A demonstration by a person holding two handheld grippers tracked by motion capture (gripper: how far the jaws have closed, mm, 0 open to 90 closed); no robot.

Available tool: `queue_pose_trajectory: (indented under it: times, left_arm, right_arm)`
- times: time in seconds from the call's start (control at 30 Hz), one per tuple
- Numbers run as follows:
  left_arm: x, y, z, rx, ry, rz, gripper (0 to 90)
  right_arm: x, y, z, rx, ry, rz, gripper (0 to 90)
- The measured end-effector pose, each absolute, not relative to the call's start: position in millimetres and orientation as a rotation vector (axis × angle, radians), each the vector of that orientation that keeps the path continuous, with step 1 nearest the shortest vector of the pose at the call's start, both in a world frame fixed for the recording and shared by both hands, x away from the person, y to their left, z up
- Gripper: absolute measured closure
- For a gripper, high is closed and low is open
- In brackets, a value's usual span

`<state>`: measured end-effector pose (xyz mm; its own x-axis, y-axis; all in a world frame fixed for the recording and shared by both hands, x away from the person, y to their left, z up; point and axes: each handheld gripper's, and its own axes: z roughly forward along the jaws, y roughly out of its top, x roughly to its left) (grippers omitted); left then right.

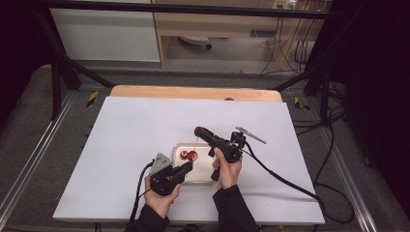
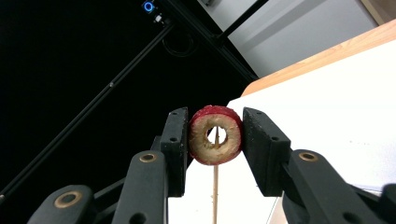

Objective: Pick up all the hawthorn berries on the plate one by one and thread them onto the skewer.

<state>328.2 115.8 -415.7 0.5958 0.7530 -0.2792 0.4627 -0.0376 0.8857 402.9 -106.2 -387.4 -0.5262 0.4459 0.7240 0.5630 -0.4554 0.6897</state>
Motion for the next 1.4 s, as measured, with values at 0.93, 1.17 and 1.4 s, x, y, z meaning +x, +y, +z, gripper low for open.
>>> queue_pose_trajectory:
  times: [0.93,1.17,1.4]
  left_arm:
    - [327,108,-415,1.610,1.038,0.326,88.4]
    - [335,110,-412,1.622,1.032,0.337,88.4]
    - [342,110,-412,1.647,1.037,0.318,88.4]
  right_arm:
    - [398,-102,-393,-1.440,-1.595,-2.191,63.1]
    - [394,-100,-395,-1.431,-1.648,-2.146,63.1]
    - [391,-97,-401,-1.428,-1.690,-2.109,63.0]
